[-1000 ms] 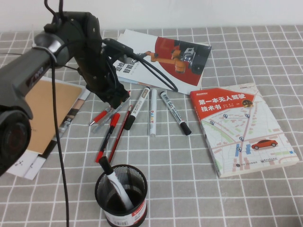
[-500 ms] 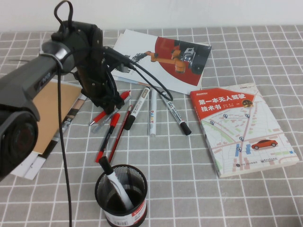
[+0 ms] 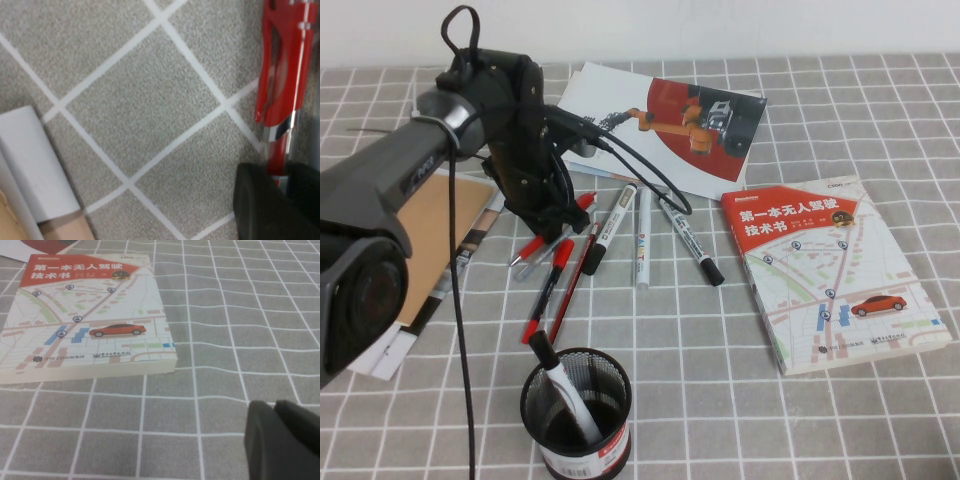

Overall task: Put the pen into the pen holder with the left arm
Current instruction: Pick up the pen on the table, then place the pen onto the pen holder

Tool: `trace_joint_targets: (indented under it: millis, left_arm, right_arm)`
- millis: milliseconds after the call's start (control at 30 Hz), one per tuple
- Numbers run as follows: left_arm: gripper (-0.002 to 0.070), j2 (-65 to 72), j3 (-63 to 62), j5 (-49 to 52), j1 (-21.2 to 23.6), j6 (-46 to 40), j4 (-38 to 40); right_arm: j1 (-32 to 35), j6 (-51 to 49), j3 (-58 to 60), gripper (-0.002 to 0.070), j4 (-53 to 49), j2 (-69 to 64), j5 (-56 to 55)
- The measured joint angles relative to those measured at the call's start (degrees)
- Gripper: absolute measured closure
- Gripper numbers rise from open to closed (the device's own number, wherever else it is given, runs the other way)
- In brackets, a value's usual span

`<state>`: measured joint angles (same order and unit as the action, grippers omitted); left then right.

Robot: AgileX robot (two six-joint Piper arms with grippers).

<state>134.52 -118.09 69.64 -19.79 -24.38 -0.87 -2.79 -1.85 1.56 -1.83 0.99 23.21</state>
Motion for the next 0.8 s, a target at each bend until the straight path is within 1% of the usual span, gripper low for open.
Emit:
trace_joint_targets:
  millis: [233,467,700,800]
  left_arm:
    - [0.0604,0.0,0.0,0.1,-0.1,3.3,-0.1]
    - [0.0604,-3.0,0.6,0.7,-0.1,4.7,2.0]
    - [0.0604,-16.3,0.7,0.9,-0.1,7.0,3.2]
    - [0.0604,-22.9,2.4,1.0,-0.1,7.3,5.1]
  right_arm:
    - [0.0,0.0,0.0,0.0691,0.0,0.0,0.0]
    - [0.0,0.0,0.0,0.0691,0.0,0.0,0.0]
    - [0.0,0.0,0.0,0.0691,0.0,0.0,0.0]
    - [0.0,0.0,0.0,0.0691,0.0,0.0,0.0]
